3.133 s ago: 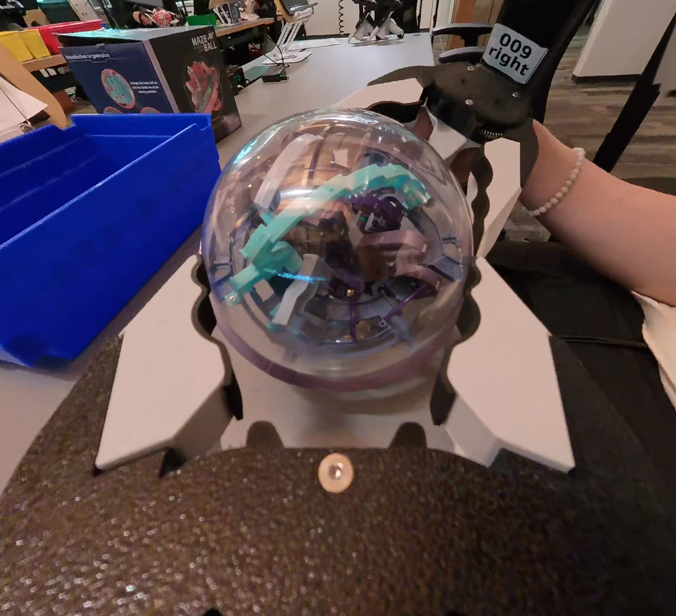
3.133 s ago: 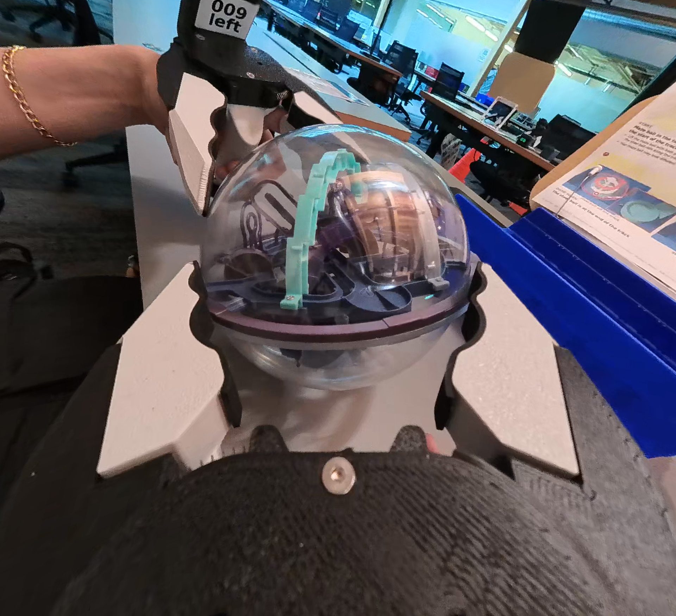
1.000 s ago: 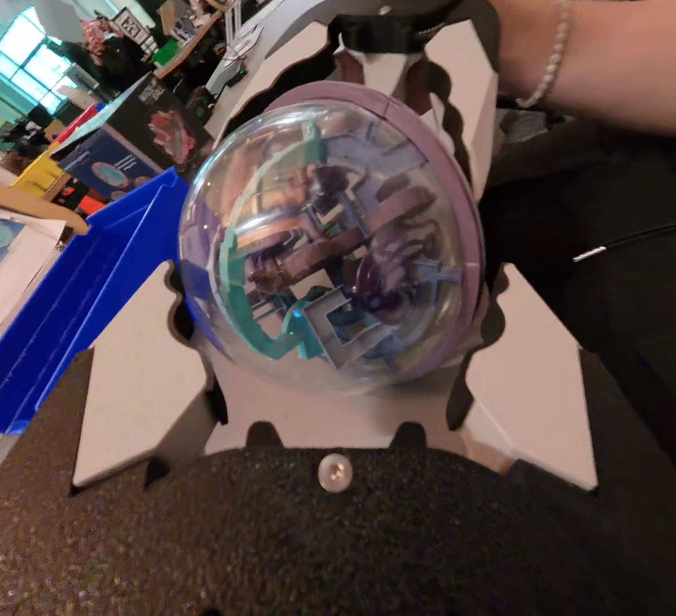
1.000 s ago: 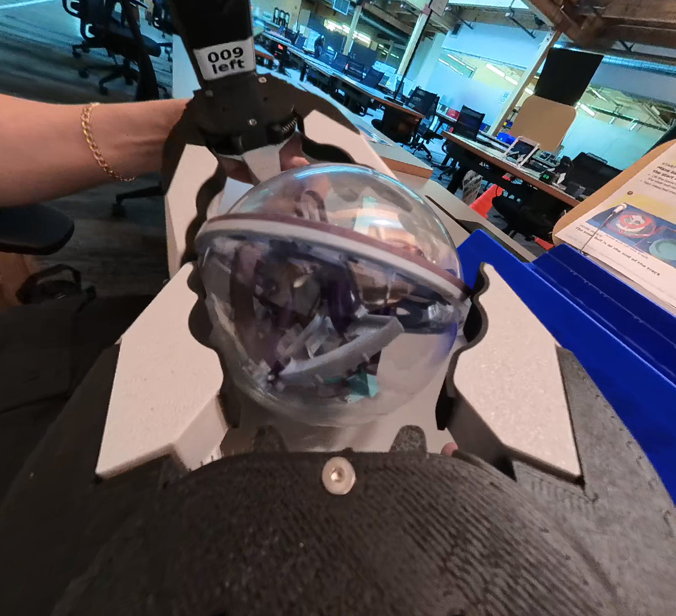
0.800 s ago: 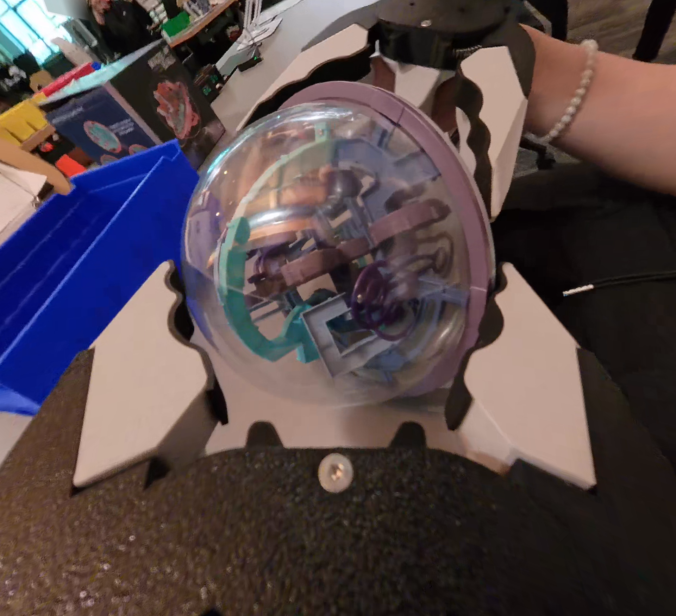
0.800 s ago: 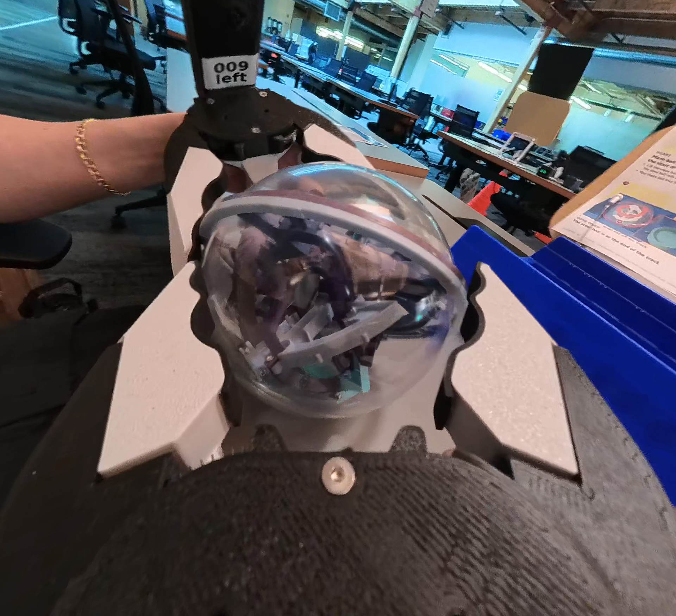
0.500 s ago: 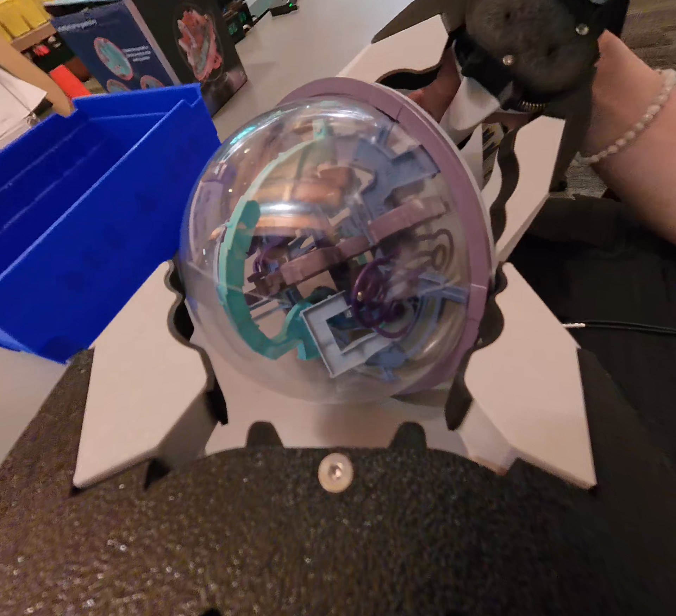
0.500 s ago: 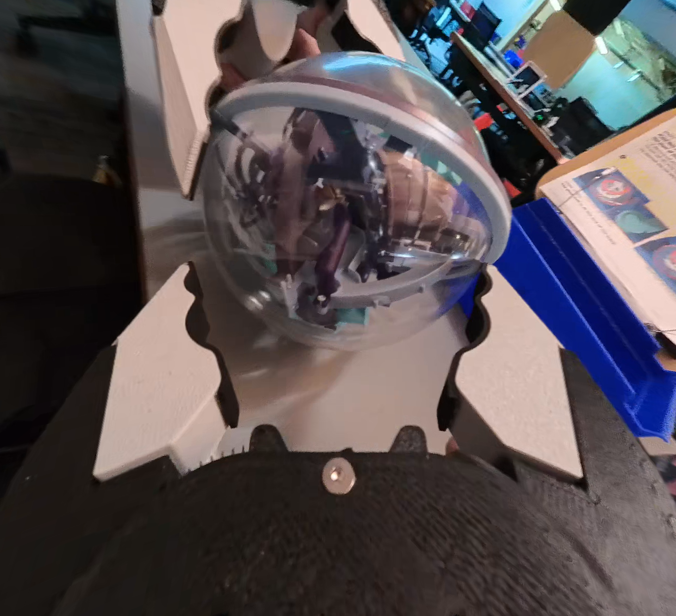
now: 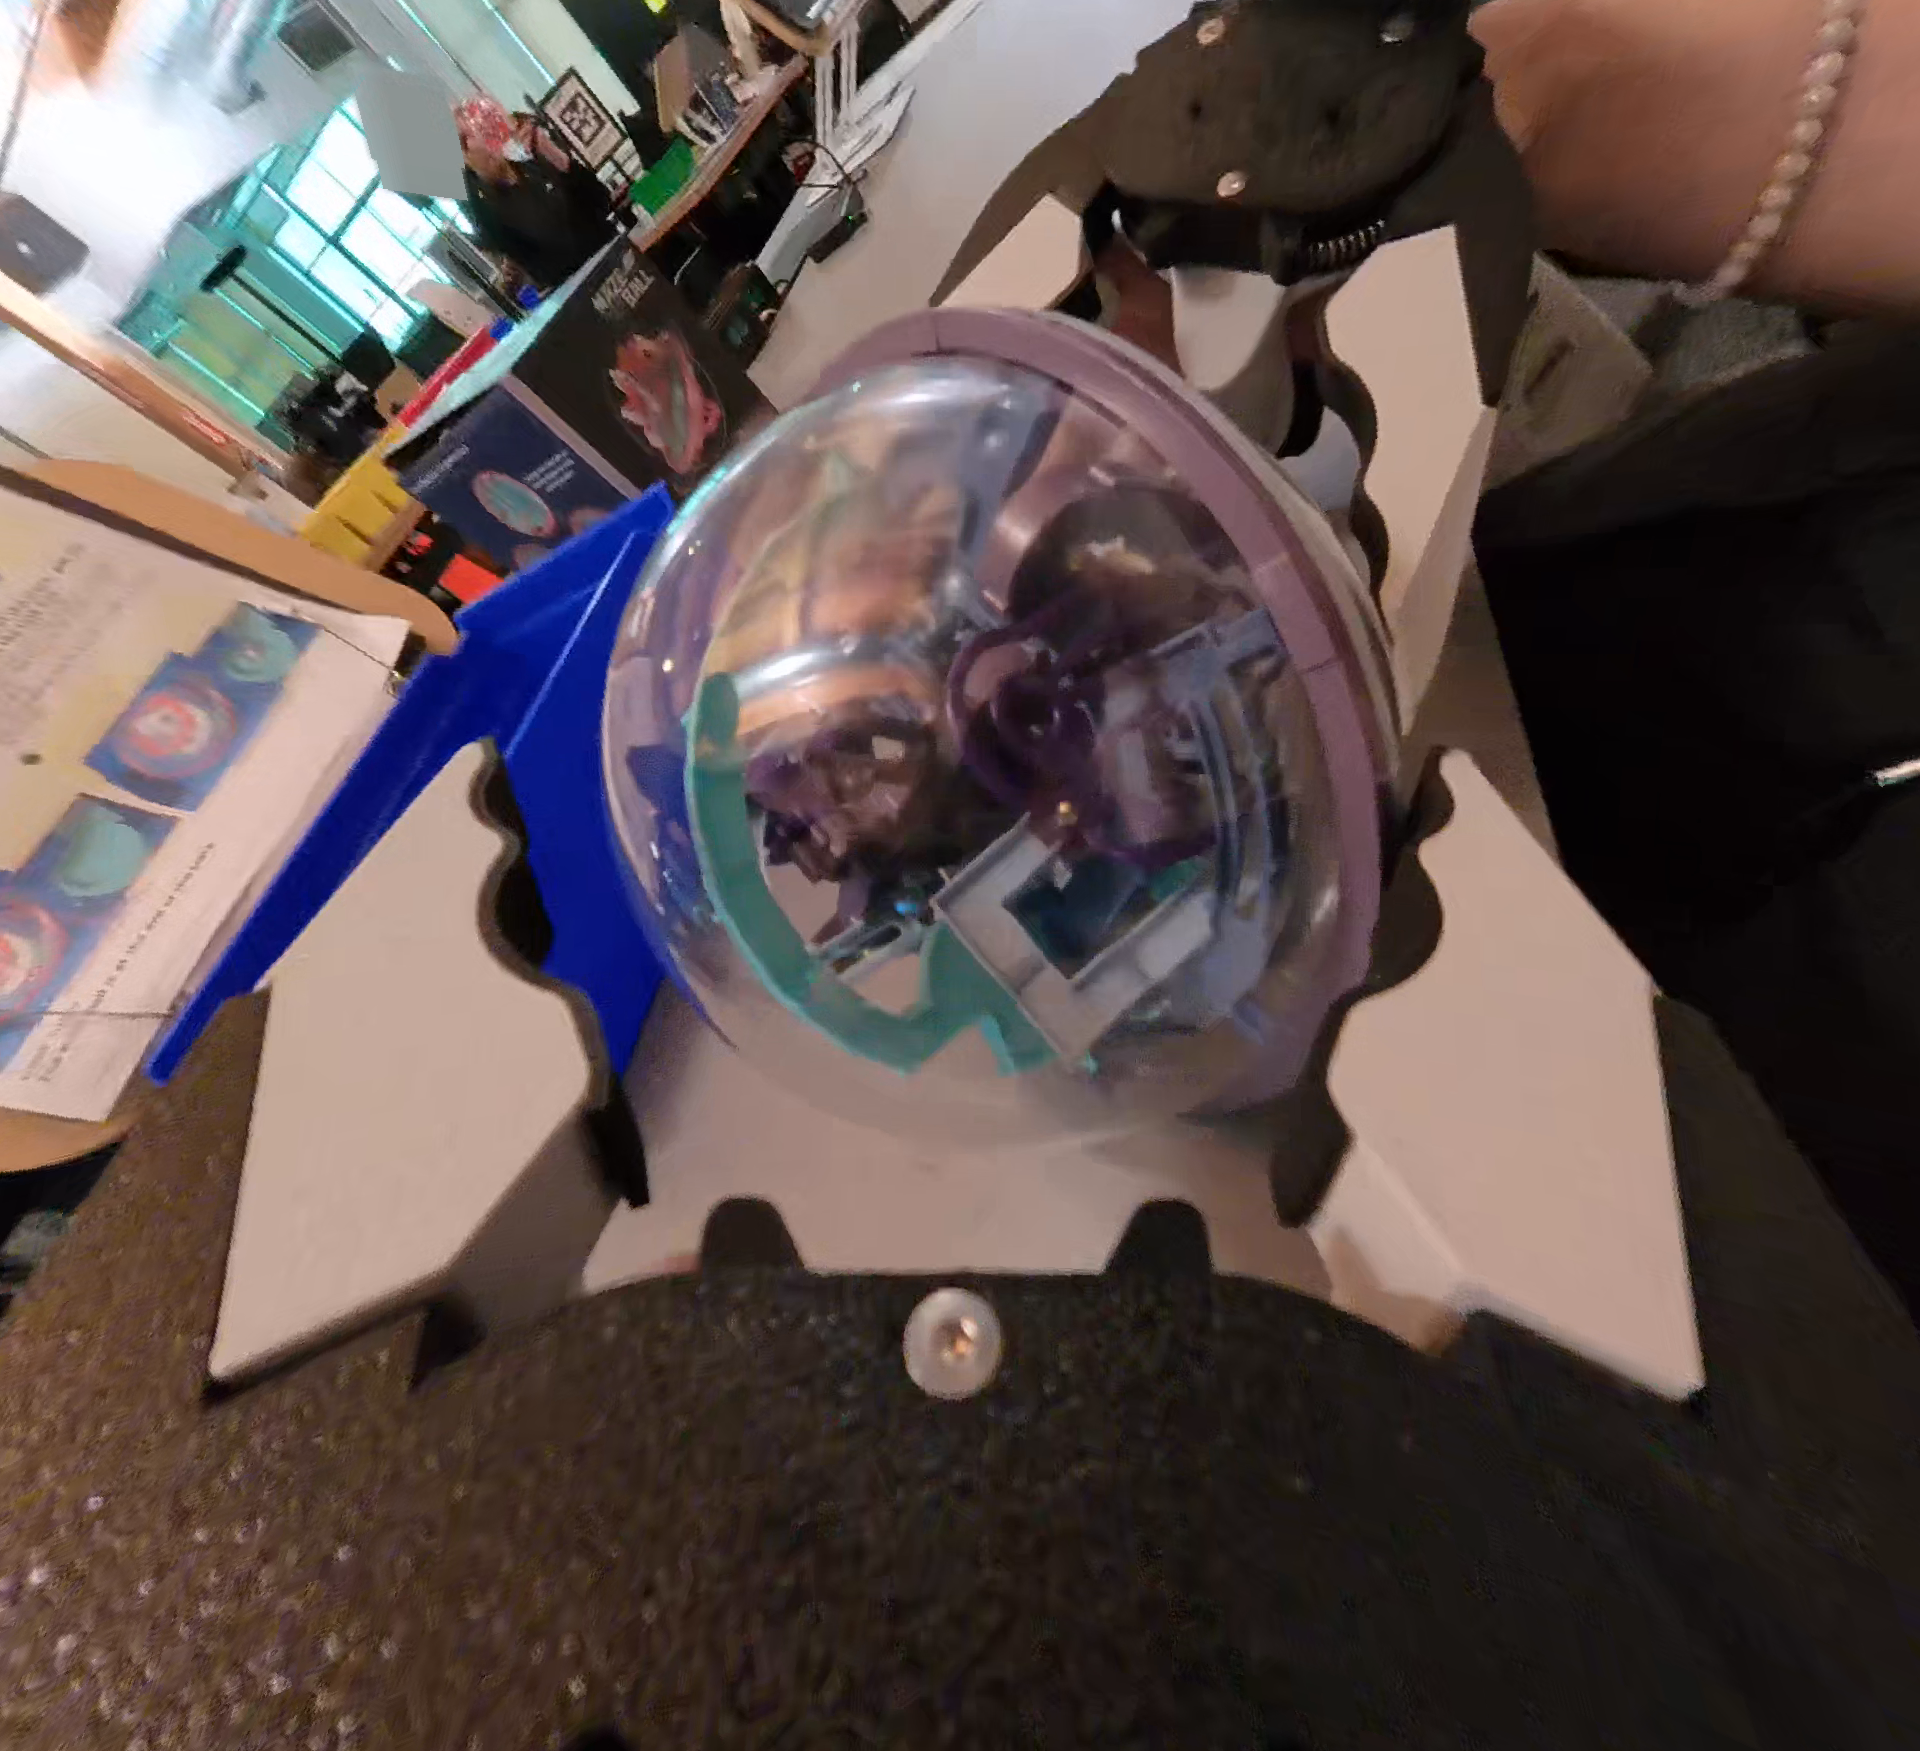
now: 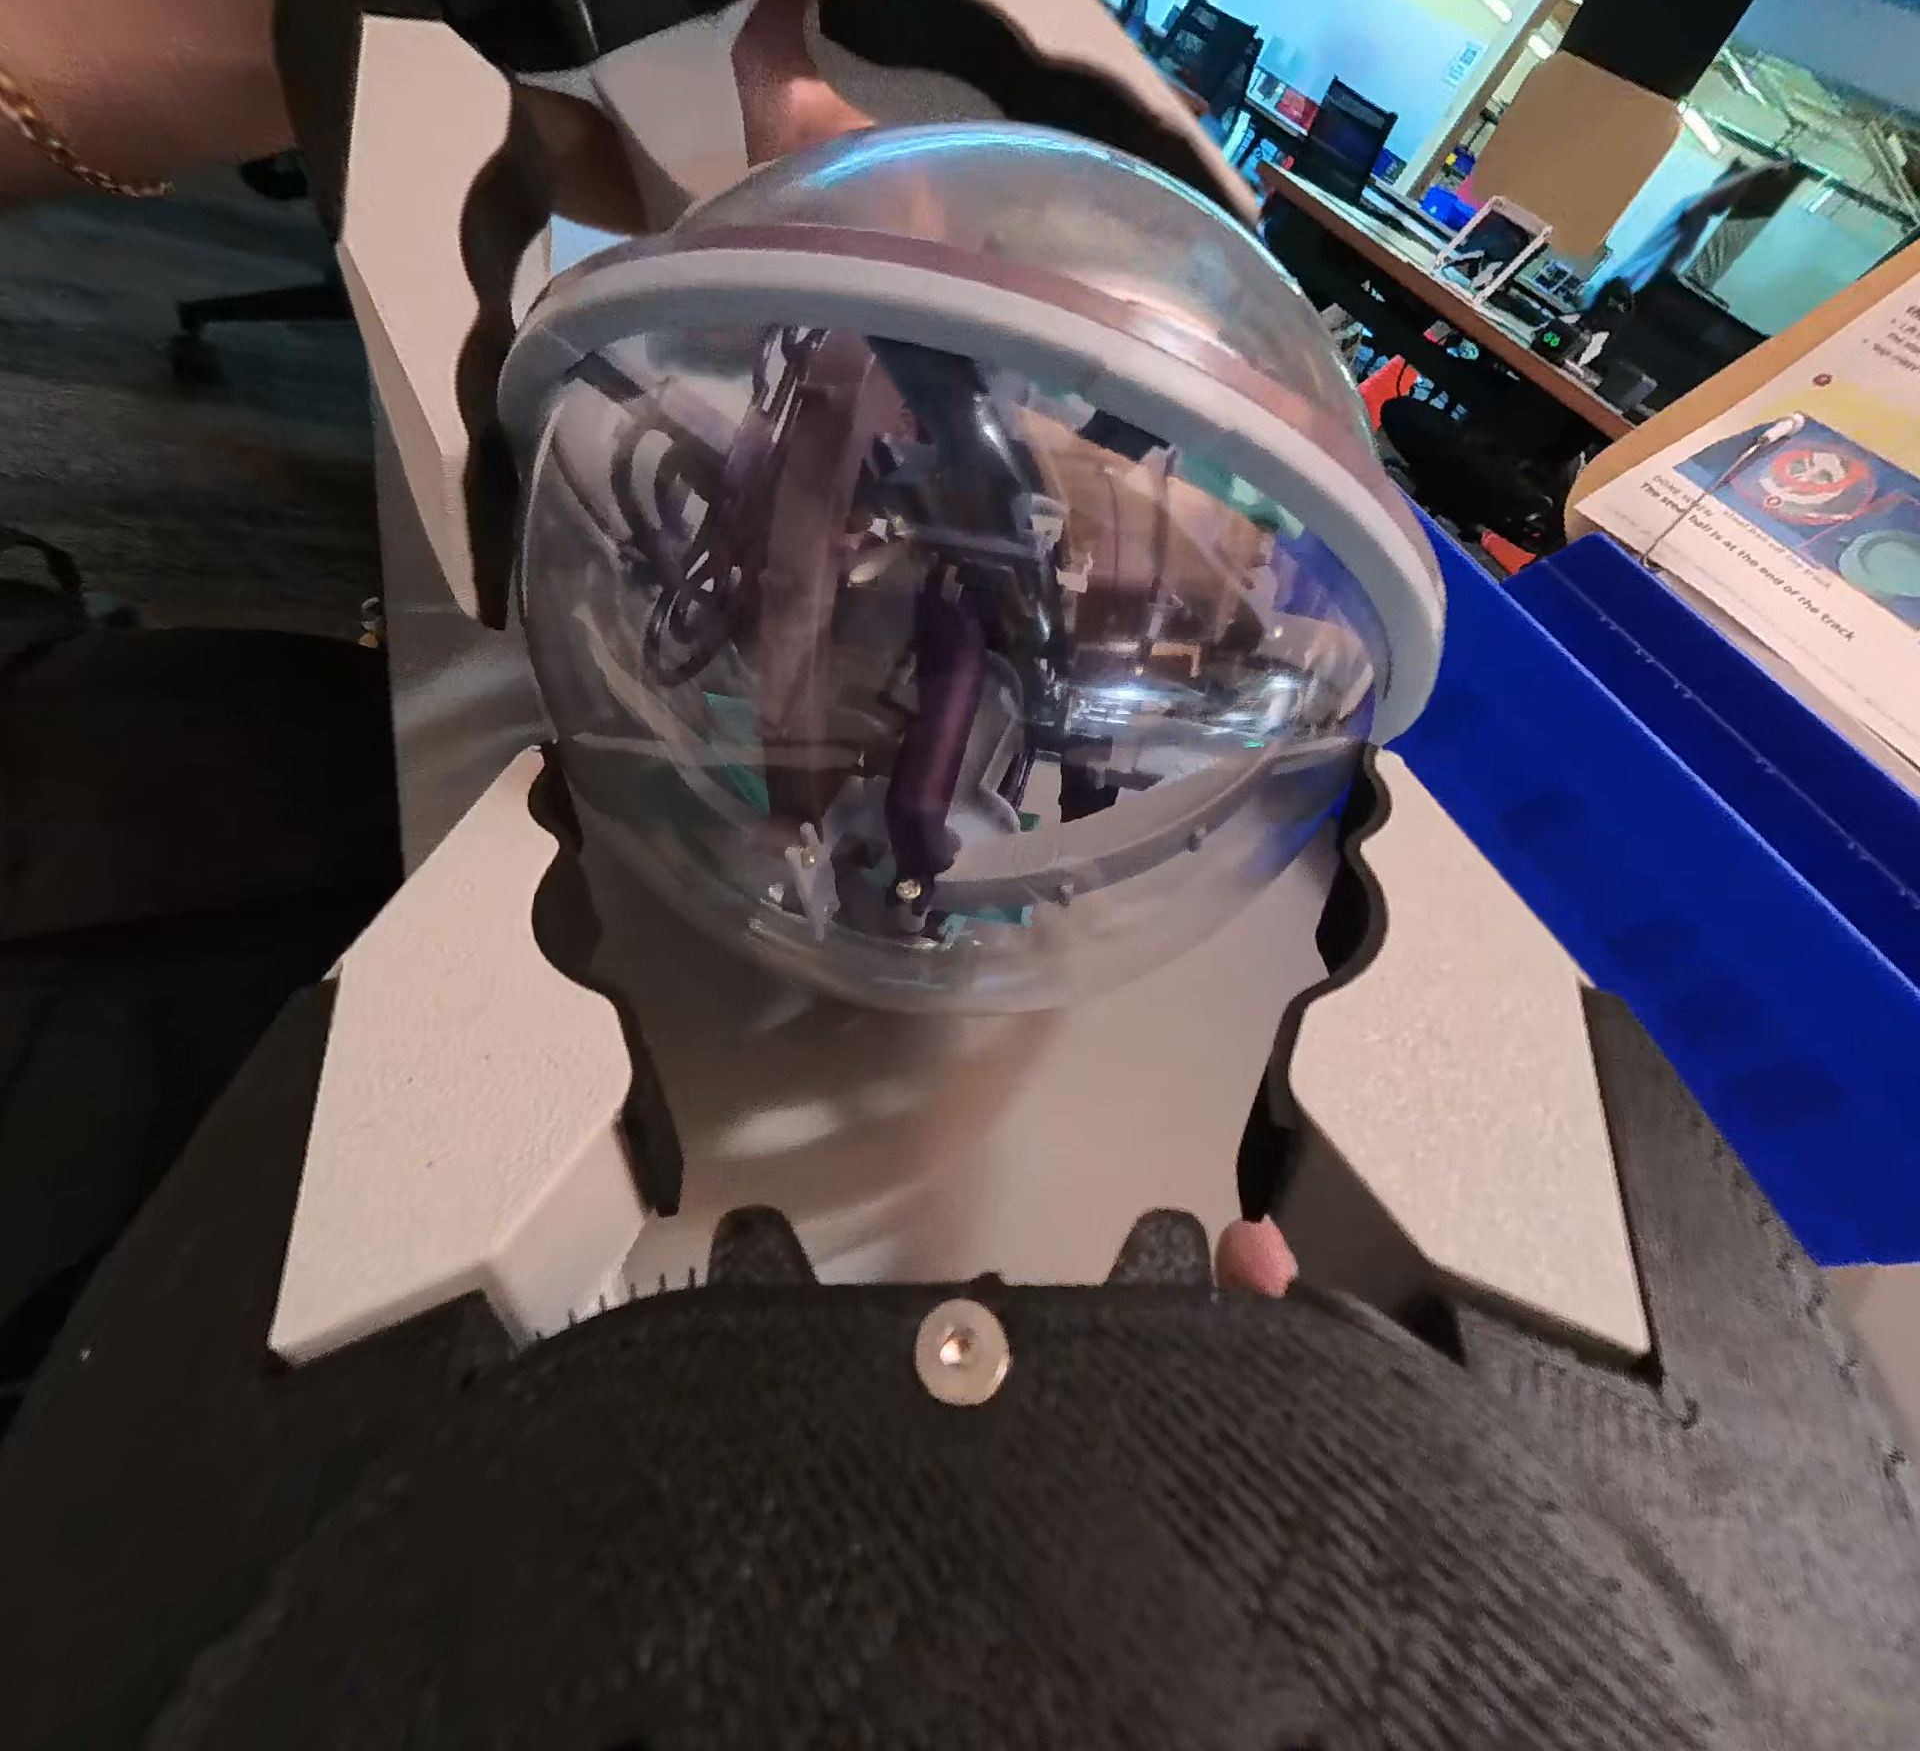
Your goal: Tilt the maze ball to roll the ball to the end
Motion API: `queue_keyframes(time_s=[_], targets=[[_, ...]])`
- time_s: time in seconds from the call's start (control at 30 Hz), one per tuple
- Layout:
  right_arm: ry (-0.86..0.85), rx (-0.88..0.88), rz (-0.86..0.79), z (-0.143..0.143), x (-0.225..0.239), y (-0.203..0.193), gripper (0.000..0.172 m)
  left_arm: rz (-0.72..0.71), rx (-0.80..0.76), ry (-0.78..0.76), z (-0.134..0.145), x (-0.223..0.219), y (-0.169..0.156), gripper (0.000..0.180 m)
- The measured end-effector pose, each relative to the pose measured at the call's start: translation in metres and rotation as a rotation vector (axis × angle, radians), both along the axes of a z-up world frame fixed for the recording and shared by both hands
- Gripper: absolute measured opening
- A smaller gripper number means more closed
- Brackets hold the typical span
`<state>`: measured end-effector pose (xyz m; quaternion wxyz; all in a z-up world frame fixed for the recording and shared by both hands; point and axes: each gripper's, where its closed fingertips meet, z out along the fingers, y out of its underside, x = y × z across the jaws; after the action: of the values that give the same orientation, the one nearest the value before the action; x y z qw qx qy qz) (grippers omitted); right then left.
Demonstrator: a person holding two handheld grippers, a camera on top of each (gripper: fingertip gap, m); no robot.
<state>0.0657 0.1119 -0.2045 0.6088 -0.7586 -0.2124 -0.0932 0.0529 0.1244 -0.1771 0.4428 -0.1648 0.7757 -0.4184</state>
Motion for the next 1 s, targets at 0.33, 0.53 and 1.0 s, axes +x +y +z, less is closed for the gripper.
queue_keyframes(time_s=[0.33, 0.53, 1.0], targets=[[0.038, 0.071, 0.005, 0.010, 0.004, -0.005, 0.136, 0.077, -0.064, 0.218, -0.026, 0.006, 0.010, 0.154], [0.120, 0.160, 0.004, 0.025, 0.010, -0.012, 0.134, 0.110, -0.295, 0.348, -0.014, 0.008, 0.007, 0.151], [0.065, 0.131, 0.055, 0.019, -0.007, -0.001, 0.137, 0.107, -0.200, 0.371, -0.026, -0.003, 0.010, 0.150]])
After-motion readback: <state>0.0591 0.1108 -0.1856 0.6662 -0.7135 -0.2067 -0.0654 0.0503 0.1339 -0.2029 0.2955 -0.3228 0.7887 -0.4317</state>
